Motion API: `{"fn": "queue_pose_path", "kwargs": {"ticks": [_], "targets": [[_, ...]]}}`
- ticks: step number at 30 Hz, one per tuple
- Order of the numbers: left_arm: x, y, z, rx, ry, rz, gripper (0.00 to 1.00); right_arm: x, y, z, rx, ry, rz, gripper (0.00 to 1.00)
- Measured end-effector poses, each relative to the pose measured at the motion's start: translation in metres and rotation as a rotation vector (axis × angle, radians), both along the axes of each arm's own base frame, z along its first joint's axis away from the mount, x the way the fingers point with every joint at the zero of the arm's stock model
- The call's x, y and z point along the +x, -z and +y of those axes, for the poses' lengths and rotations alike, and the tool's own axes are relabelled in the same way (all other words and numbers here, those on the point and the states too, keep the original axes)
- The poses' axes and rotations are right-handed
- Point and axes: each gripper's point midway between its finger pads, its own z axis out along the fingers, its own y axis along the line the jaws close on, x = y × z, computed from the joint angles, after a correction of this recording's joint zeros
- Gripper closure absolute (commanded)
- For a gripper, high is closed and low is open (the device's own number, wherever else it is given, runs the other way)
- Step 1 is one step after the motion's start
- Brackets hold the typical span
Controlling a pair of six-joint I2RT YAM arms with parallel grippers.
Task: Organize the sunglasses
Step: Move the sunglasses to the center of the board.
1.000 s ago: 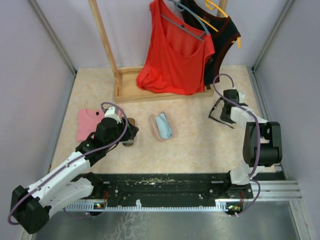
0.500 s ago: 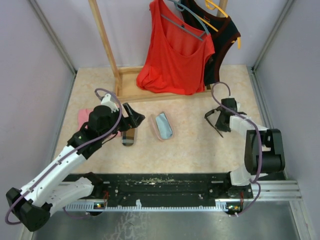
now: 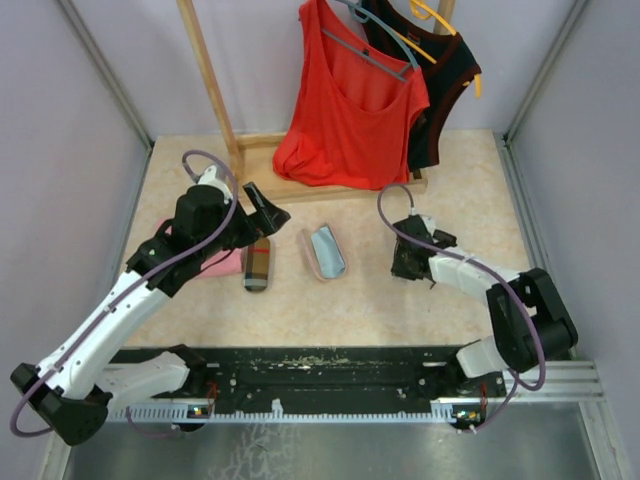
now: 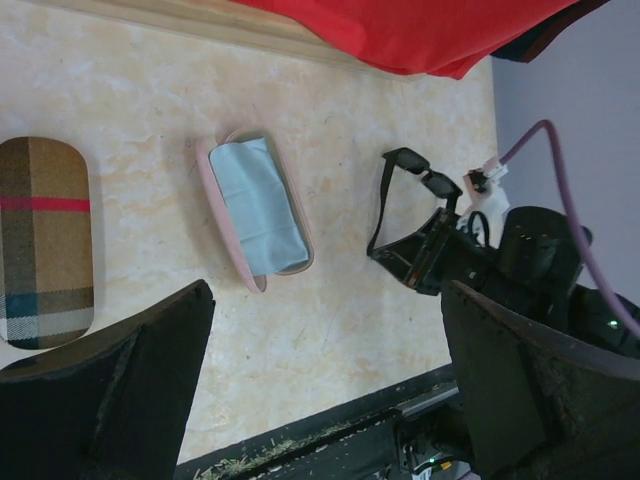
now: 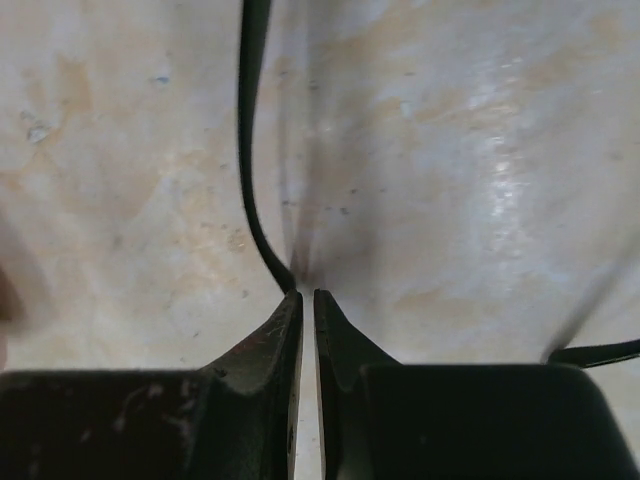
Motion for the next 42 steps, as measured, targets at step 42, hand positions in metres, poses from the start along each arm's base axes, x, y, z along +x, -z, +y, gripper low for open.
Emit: {"fn": "queue_pose_path", "kwargs": {"ticks": [42], "targets": [[-0.028,-0.092,0.055,-0.099,-0.136,-0.27,0.0,0.009,-0.031,-0.12,-0.251,0.349,-0.065,0.61]]}}
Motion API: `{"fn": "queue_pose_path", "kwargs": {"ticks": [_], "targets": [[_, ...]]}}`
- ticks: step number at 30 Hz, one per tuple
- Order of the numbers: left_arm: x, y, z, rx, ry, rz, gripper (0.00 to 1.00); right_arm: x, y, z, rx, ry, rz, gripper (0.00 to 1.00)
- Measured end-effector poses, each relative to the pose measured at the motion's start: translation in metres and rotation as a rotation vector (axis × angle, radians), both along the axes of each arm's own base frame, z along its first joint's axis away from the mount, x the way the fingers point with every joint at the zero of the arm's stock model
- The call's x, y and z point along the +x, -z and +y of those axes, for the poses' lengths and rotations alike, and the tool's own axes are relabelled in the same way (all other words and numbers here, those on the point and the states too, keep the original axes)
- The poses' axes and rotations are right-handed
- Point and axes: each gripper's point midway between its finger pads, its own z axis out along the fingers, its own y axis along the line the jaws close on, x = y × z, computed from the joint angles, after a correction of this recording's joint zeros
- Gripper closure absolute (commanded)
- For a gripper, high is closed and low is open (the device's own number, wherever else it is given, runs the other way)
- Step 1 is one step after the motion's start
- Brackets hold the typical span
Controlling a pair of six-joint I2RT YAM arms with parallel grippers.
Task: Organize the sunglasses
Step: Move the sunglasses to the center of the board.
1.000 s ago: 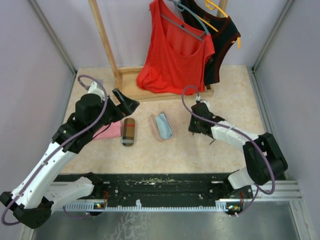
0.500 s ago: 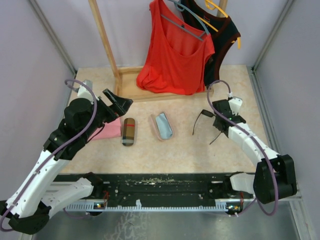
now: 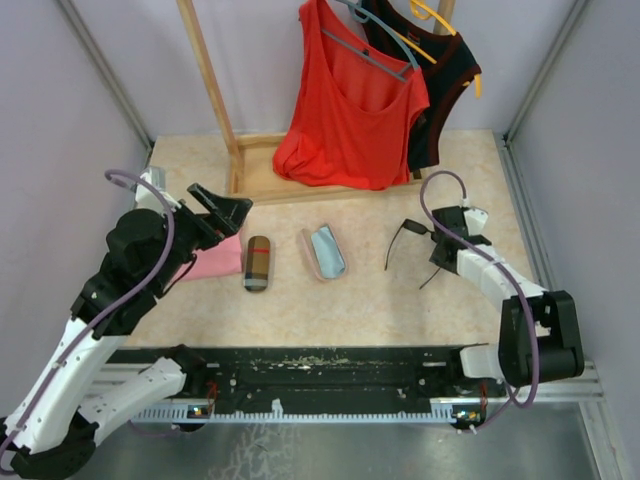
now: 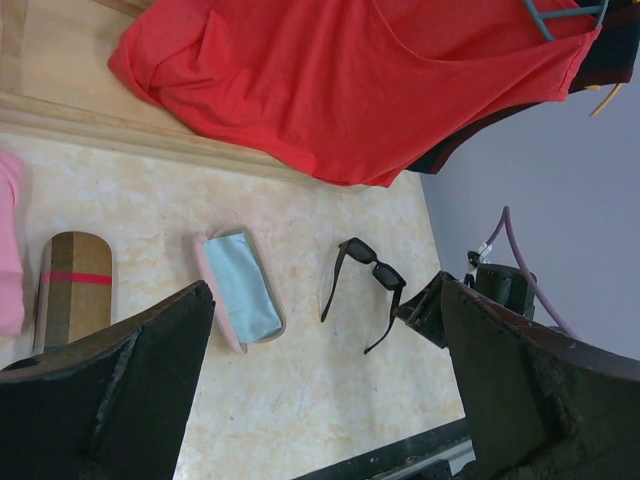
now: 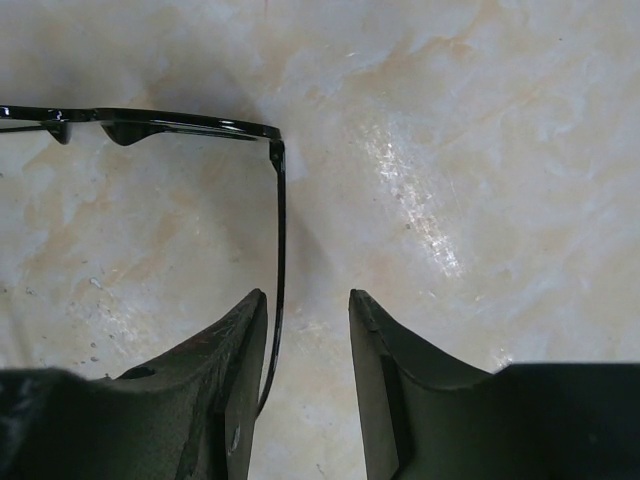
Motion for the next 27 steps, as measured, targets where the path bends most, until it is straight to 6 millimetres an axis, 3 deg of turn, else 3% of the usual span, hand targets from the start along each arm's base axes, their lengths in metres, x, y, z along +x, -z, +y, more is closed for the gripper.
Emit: {"fn": "queue_pose_path", "kwargs": {"ticks": [3,10,15,27], "targets": [[-0.003,0.001,0.002,-0.002,0.001,-0.003,0.0,0.003,0.004,0.003,0.016,-0.008,0.003,0.64],[-0.002,0.017,0.001,0.024,0.003,0.024,0.0,0.006,0.01,0.007,0.034,-0.017,0.009,0.84],[-0.003,0.026,0.002,0.043,0.005,0.039,0.0,0.008,0.011,0.01,0.051,-0.016,-0.009,0.93],[-0.008,0.059,0.005,0.095,0.01,0.111,0.0,-0.012,0.012,0.017,0.135,0.014,-0.056,1.0]]}}
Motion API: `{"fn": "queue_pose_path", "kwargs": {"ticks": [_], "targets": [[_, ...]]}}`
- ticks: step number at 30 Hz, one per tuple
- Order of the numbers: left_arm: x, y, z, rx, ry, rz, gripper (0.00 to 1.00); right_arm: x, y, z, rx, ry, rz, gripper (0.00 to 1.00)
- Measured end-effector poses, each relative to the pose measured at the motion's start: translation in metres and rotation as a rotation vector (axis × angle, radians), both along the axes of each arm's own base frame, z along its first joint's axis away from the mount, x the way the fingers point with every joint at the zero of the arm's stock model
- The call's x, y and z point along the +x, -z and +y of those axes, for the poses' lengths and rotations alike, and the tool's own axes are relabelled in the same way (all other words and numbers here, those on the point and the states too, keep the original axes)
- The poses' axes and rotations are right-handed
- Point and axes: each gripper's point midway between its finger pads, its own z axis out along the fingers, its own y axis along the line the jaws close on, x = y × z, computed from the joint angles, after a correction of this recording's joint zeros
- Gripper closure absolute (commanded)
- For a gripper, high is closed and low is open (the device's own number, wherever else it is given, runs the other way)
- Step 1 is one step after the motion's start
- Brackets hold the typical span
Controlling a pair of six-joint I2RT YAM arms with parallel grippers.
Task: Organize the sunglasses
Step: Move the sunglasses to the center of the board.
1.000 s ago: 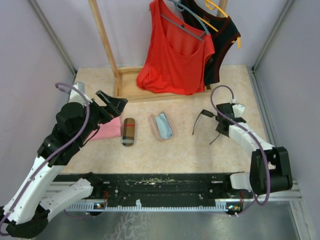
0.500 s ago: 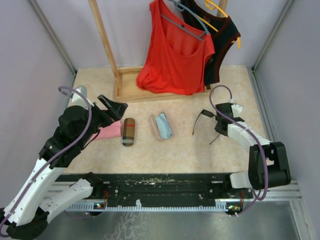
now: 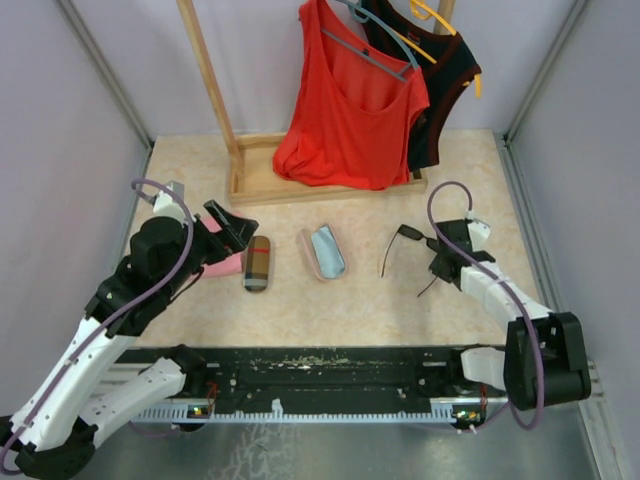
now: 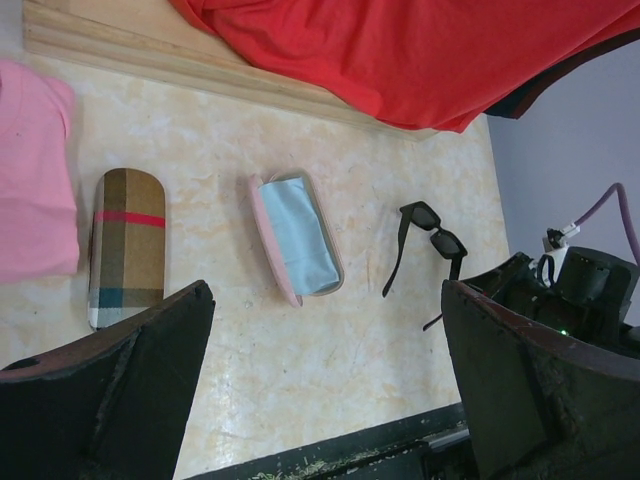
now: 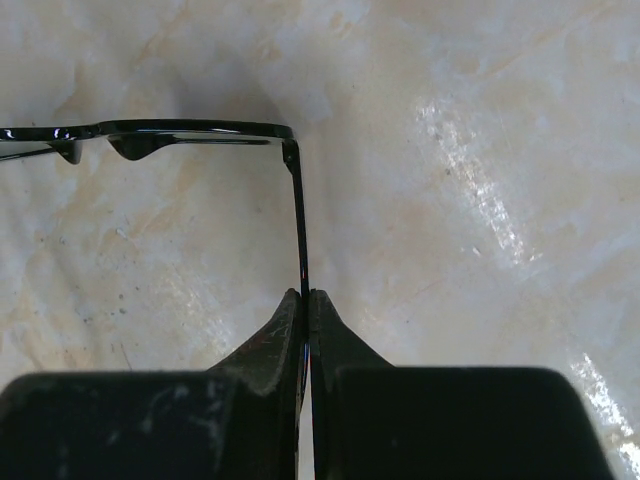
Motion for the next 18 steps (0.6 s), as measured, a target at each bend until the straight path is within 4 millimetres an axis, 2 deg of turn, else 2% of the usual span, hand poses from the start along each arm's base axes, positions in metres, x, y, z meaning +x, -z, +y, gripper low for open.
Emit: {"fn": "queue_pose_path", "kwargs": {"ticks": [4,11,15,18], "targets": [[-0.001,0.004,-0.001,0.003,0.008,0.009,0.0,-0.008,-0.004,0.014,0.05,0.006,-0.021,1.0],[-0.003,0.017,-0.003,0.016,0.019,0.042,0.0,-0.03,-0.009,0.061,0.122,-0.044,-0.022,1.0],[-0.004,0.022,-0.003,0.02,0.021,0.056,0.0,-0.045,-0.004,0.072,0.118,-0.049,0.01,0.99],[-0.005,0.023,-0.002,0.02,0.021,0.057,0.0,-0.055,0.0,0.077,0.097,-0.057,0.036,0.93]]}}
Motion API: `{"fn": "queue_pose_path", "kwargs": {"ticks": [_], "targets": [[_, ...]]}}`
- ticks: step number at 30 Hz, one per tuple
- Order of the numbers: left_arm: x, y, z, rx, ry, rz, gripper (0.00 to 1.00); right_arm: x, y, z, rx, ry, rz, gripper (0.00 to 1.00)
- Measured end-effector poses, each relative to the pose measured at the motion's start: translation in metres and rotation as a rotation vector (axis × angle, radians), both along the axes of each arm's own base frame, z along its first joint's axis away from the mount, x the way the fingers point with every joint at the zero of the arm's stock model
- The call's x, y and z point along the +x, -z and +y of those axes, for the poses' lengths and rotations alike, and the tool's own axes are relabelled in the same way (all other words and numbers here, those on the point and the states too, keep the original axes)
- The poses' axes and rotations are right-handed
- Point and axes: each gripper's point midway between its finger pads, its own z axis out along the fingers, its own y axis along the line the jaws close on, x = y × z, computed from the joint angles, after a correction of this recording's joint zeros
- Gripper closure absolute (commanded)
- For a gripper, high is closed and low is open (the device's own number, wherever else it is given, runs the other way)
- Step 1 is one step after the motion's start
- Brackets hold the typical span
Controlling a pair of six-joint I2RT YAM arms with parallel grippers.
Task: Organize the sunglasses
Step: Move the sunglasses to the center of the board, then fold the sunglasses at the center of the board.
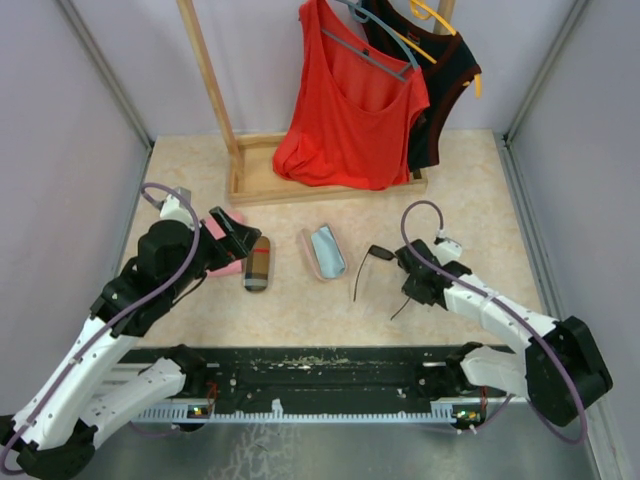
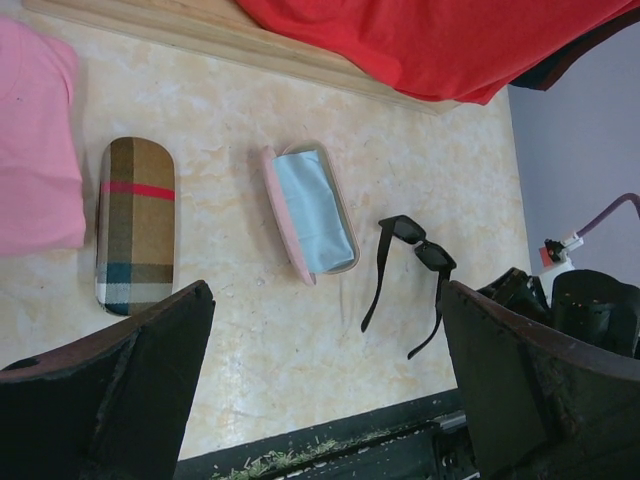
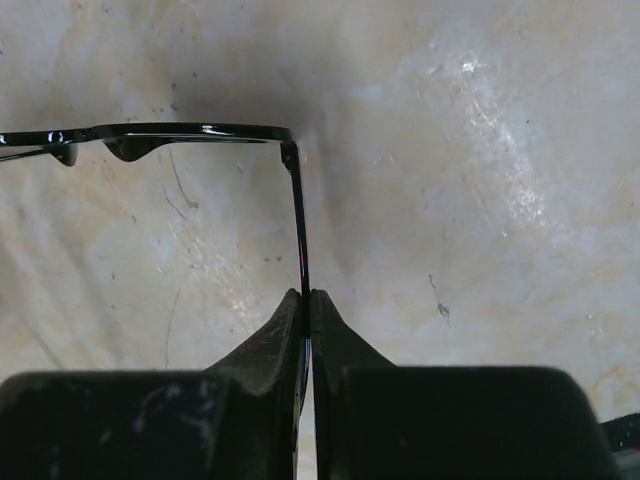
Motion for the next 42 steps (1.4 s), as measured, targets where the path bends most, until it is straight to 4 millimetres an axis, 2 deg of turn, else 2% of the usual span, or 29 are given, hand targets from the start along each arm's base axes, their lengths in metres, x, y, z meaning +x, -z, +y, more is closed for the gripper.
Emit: {"fn": "queue_pose_path", "kwargs": {"ticks": [5,11,15,20,23,26,31,34,35,37,42], "targets": [[0.0,0.004,0.0,0.005,0.001,0.007,0.0,-0.012,0.009,0.008,-0.024,-0.027,0.041,0.79],[0.0,0.006,0.0,0.009,0.001,0.011,0.0,-0.016,0.004,0.009,-0.052,-0.084,0.053,0.74],[-0.001,0.012,0.001,0.02,0.002,0.02,0.0,-0.002,-0.028,0.015,-0.073,-0.208,-0.024,0.65],[-0.002,0.023,0.001,0.053,0.018,0.032,0.0,0.038,-0.084,0.026,-0.154,-0.396,-0.228,0.66],[-0.003,0.026,0.0,0.071,0.036,0.03,0.0,0.061,-0.099,0.027,-0.247,-0.484,-0.302,0.64],[-0.004,0.026,0.0,0.087,0.053,0.022,0.0,0.076,-0.099,0.026,-0.312,-0.578,-0.28,0.63],[-0.006,0.025,-0.001,0.103,0.078,0.008,0.0,0.111,-0.106,0.019,-0.301,-0.715,-0.237,0.59],[-0.008,0.024,-0.002,0.107,0.096,0.002,0.0,0.113,-0.102,0.029,-0.287,-0.859,-0.191,0.59],[-0.008,0.024,-0.003,0.107,0.102,0.003,0.0,0.114,-0.094,0.038,-0.273,-0.948,-0.155,0.59],[-0.009,0.024,-0.005,0.105,0.114,0.005,0.0,0.114,-0.086,0.044,-0.261,-1.011,-0.127,0.59],[-0.01,0.027,-0.009,0.106,0.136,0.017,0.0,0.097,-0.046,0.047,-0.234,-1.177,0.036,0.59]]}}
